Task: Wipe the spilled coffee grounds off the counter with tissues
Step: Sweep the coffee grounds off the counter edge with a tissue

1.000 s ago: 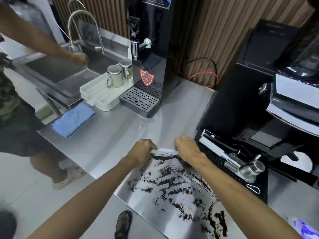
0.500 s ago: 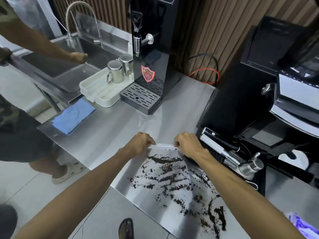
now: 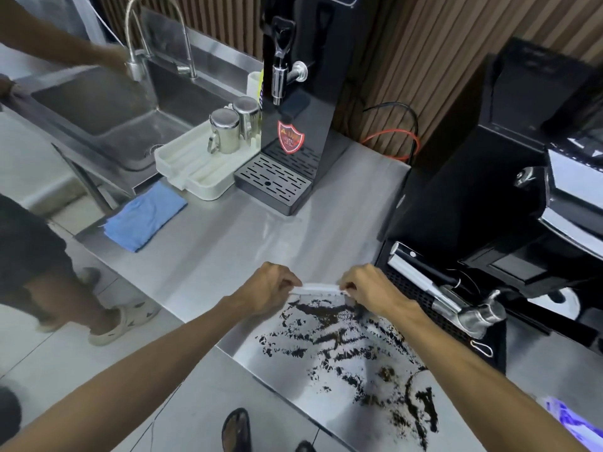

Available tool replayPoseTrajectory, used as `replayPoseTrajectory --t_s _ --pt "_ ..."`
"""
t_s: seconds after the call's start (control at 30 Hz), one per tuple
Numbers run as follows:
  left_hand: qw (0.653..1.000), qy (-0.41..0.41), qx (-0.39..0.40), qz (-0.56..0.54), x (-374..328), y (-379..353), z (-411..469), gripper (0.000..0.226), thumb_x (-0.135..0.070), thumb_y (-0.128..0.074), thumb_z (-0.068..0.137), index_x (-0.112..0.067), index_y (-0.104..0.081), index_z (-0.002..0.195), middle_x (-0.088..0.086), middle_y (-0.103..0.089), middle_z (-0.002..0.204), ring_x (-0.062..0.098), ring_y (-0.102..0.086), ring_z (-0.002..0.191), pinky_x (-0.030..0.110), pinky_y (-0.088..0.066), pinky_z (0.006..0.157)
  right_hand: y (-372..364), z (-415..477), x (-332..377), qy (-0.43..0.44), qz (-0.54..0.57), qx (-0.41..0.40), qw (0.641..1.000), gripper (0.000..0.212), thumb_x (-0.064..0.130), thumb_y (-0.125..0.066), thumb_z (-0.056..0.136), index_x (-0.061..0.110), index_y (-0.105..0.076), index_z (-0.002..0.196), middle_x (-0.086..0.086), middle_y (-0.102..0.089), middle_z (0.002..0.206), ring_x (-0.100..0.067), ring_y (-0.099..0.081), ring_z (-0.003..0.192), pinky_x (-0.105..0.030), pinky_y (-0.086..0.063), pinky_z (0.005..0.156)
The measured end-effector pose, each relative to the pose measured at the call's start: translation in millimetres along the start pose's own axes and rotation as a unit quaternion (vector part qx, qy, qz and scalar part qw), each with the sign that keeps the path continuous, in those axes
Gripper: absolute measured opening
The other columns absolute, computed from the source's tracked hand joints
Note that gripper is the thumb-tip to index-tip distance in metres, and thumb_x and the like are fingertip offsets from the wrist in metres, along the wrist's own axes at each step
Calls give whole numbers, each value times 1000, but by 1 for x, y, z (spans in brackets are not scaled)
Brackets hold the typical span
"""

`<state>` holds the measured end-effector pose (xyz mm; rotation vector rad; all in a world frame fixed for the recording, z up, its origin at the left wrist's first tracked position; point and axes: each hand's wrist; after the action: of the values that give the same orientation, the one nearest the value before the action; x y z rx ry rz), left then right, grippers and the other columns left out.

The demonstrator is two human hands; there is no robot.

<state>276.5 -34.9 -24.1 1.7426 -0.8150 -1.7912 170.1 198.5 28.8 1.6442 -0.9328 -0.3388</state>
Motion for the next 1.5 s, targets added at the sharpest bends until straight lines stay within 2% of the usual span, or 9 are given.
replayPoseTrajectory --t_s 0.07,0.27,0.4,0.5,0.7,0.93,1.13,1.27,1.5 --pt "1000 6 -22 13 0 2 8 22 -5 -62 90 -13 -74 106 0 -71 93 10 -66 70 21 -55 62 1 12 1 -8 -14 -21 1000 24 -4 -64 84 11 -73 101 1 -65 83 -5 -60 57 -13 -50 53" --pt "995 45 -68 55 4 7 1 18 -6 -65 89 -14 -74 102 -2 -74 88 5 -61 66 16 -53 67 -11 33 15 49 -50 -84 994 24 -2 -63 87 14 -75 100 -6 -69 92 -21 -64 78 -36 -53 85" --pt "997 50 -53 -5 -1 -12 -37 15 -9 -67 89 -20 -65 100 -4 -75 87 4 -67 66 28 -59 64 -23 6 7 103 -48 -59 992 16 9 -71 85 14 -75 100 -3 -69 95 -16 -65 80 -34 -51 91" --pt "994 59 -55 -67 -11 -28 -57 15 -11 -64 92 -25 -59 96 0 -75 87 16 -71 69 34 -59 59 -18 -6 1 130 -22 -49 990 17 5 -67 88 12 -75 102 -3 -70 96 -16 -65 82 -29 -53 88" --pt "970 135 -204 -3 -17 -15 -21 21 -7 -69 86 -23 -58 94 -4 -75 86 7 -63 66 24 -54 65 0 44 4 120 6 -129 984 16 5 -66 88 11 -76 98 -5 -69 88 -18 -61 73 -32 -56 79" --pt "968 163 -184 46 -16 -21 -49 9 -13 -65 88 -18 -60 95 -2 -74 81 14 -69 66 32 -58 63 -17 49 15 174 -16 -104 979 19 0 -66 87 12 -76 96 -5 -71 90 -17 -65 76 -34 -55 85" --pt "971 161 -174 -16 -45 -42 -85 13 -8 -69 88 -16 -62 95 -4 -73 85 -9 -62 67 8 -49 63 -17 17 1 231 -2 -39 972 17 4 -67 87 12 -76 99 -3 -72 96 -12 -67 81 -25 -54 87" --pt "942 221 -254 5 -48 -26 -86 16 -3 -66 85 -14 -68 97 -5 -73 84 3 -61 66 5 -43 65 -13 45 25 229 16 -69 971 16 7 -66 88 11 -75 100 -3 -70 92 -14 -62 78 -28 -55 81" --pt "900 319 -296 12 -39 -25 -129 23 2 -61 81 -9 -68 100 0 -75 84 10 -64 68 28 -53 71 -35 67 88 316 -39 -47 947 17 0 -68 83 11 -76 93 -6 -70 89 -22 -65 76 -41 -55 80"
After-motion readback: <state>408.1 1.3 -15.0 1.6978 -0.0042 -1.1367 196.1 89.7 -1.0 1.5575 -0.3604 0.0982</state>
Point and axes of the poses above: each hand's wrist, its own z-axis towards the middle knuckle, its own y-axis out of the back of the hand, x = y × z
